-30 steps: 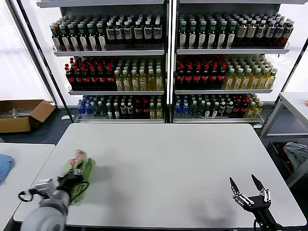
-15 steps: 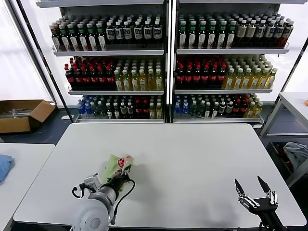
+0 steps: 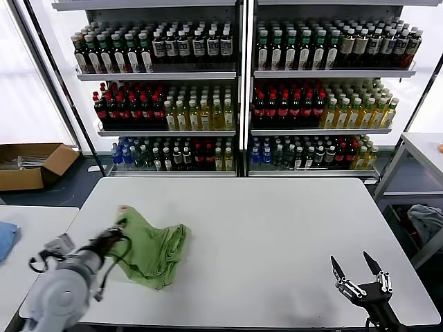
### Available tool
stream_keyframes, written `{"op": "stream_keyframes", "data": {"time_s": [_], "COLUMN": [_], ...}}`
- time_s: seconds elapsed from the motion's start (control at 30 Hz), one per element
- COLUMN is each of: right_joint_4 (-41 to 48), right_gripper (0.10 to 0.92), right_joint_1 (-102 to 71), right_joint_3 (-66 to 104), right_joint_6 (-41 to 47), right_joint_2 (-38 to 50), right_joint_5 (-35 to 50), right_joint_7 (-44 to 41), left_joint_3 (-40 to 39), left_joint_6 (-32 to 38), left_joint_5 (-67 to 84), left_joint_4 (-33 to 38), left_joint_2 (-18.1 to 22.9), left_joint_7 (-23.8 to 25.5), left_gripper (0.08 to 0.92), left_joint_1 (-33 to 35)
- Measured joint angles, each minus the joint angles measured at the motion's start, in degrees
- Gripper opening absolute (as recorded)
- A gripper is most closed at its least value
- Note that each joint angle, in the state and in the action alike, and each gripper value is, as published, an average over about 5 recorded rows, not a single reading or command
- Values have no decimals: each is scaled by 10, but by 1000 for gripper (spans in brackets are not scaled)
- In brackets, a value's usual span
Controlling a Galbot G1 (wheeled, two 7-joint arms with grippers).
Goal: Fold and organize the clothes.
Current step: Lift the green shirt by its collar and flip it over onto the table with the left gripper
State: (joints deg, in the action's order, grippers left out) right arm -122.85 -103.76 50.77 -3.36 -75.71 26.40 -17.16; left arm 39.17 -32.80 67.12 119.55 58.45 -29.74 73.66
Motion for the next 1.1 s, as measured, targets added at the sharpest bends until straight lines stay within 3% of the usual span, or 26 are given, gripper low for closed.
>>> {"op": "stream_keyframes", "data": {"time_s": [0.3, 0.53, 0.77, 1.1], "right_joint_4": [6, 9, 10, -5], "right_gripper": [823, 823, 823, 823], "right_joint_1": [5, 13, 10, -8], "right_joint_3": [0, -5, -8, 7], "right_joint_6": [-3, -4, -8, -7], "right_joint_2": [9, 10, 2, -5], "right_joint_5": [7, 8, 6, 5], "right_joint_7": [0, 0, -1, -1], "left_joint_3": [149, 197, 145, -89], "left_joint_6": [-2, -3, -3, 5], "left_joint_5": [-33, -62, -102, -112], "left_joint_4": [-72, -94, -42, 10], "left_joint_2": [-85, -125, -87, 37], "left_joint_7": [139, 185, 147, 23], "left_gripper": [158, 158, 158, 158], "left_joint_1": [30, 49, 55, 23]}}
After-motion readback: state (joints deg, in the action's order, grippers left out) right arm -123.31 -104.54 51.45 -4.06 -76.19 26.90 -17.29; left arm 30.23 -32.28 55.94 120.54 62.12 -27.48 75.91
